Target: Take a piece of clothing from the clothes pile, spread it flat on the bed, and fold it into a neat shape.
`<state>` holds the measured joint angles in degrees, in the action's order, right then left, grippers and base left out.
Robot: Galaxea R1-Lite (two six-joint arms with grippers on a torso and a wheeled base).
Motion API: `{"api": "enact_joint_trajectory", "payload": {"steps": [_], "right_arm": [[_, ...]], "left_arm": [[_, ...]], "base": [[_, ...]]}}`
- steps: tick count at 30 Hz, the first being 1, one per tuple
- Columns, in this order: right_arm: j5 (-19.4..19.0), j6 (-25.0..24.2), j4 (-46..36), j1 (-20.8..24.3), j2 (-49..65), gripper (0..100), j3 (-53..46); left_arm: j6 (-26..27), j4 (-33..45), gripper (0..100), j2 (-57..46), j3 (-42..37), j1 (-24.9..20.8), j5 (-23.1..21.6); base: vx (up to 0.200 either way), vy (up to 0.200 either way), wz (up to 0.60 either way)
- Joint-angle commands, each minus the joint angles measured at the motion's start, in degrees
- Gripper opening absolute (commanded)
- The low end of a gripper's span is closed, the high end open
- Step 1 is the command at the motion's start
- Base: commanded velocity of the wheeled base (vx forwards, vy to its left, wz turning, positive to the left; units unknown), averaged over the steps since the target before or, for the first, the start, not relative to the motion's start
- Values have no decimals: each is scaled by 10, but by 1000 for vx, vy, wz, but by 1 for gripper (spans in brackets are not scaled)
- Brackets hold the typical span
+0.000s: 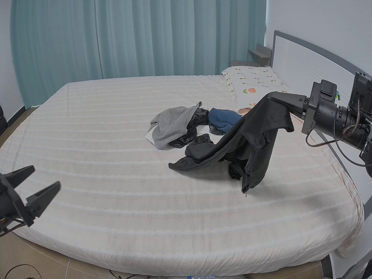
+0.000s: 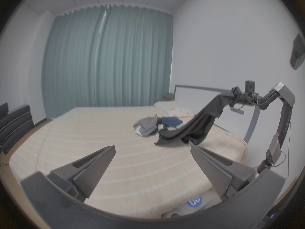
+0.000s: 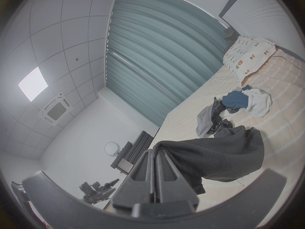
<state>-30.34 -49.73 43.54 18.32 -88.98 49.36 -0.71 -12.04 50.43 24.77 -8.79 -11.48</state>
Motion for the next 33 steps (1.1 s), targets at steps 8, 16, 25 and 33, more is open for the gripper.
{"api": "enact_joint_trajectory", "payload": {"steps": [8, 16, 25, 33], "right_arm": [[19, -1, 7, 8, -6, 0, -14], [34, 2, -26, -5, -6, 0, -5], [86, 2, -62, -11, -15, 0, 38], [104, 2, -63, -4, -9, 0, 55]], "left_arm": [[-31, -190, 100, 551, 78, -129, -8], [-31, -240, 100, 728, 201, -156, 53], [-25, -237, 100, 861, 378, -172, 60], [25, -233, 100, 940, 478, -176, 83]], "base": [[0, 0, 0], [0, 0, 0], [0, 0, 0], [0, 0, 0]]}}
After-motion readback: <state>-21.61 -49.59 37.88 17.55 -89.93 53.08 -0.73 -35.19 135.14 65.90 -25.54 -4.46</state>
